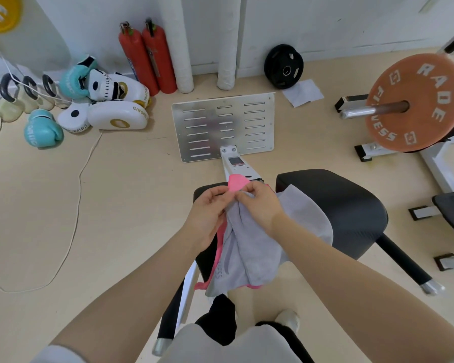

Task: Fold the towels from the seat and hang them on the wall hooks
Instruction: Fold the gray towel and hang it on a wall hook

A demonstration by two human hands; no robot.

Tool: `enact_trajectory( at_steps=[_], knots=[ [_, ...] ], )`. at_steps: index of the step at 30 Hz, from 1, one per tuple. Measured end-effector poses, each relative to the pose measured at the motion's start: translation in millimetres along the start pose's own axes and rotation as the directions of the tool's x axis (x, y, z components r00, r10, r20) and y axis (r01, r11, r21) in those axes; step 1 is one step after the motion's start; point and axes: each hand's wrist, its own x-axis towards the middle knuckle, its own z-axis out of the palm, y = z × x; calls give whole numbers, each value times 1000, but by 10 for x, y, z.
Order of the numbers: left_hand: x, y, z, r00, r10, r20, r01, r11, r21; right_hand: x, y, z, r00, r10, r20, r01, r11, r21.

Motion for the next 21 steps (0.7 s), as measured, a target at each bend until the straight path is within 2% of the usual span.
enact_trajectory(
  at_steps=[5, 9, 15, 19, 21],
  knots=[
    [-109, -50, 133, 993, 104, -50, -98, 988, 122, -170, 31, -172, 997, -69, 30, 69, 997, 17],
    [-338, -101, 399, 984, 177, 29, -179, 968, 178, -383, 161, -543, 992, -111, 57, 116, 989, -88],
    [-867, -233, 937, 935, 309, 173, -350, 881, 319, -1008, 375, -1298, 960, -173, 220, 221, 951, -214],
    [-1338, -310, 1282, 887, 348, 305, -427, 868, 252, -1448, 589, -1793, 927, -156, 340, 291, 871, -395],
    [-1544, -348, 1417, 868, 384, 316, -452, 874, 179, -1650, 690, -2008, 914, -117, 388, 314, 810, -496]
  ],
)
